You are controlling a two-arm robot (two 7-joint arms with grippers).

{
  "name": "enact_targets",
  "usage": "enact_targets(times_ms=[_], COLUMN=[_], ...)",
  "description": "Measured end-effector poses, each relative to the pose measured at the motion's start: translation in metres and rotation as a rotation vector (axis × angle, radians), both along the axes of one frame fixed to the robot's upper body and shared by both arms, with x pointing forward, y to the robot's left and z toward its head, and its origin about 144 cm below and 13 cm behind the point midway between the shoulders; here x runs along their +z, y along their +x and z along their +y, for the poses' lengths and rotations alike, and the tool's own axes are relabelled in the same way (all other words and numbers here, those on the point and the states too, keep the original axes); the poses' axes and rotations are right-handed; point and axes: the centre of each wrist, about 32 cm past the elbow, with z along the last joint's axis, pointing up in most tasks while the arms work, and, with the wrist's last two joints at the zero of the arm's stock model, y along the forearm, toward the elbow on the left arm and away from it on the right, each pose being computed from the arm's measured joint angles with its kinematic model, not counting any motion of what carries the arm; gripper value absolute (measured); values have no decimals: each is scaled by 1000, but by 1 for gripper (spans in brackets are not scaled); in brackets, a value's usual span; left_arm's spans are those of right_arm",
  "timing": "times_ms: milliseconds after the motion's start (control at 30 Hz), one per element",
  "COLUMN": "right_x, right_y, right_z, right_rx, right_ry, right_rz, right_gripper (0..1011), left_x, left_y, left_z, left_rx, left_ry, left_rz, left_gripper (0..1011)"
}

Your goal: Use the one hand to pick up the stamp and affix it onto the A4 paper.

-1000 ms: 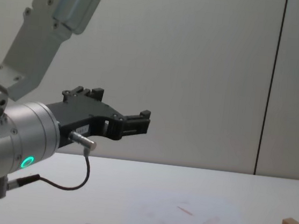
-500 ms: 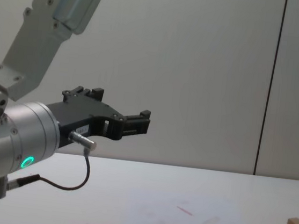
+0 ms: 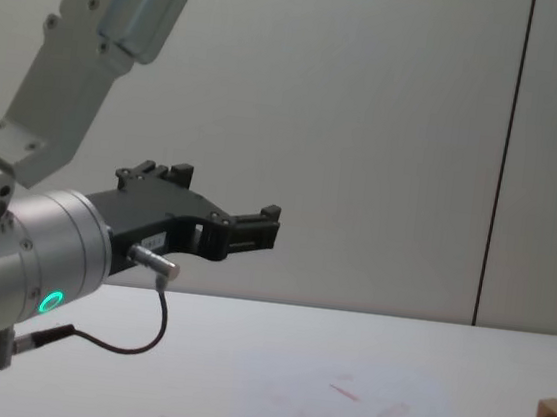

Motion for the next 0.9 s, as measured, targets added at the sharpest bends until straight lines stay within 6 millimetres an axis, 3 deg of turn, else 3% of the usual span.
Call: enact_targets(times_ms=[900], right_x=[0], right_y=[1], right_z=[-5], right_rx=[-37], right_ry=[2], right_rz=[5], right_gripper=[218], left_x=[0], left_y=[0], left_z=[0], left_rx=[0], left_ry=[0], left_rz=[0], left_gripper=[1002])
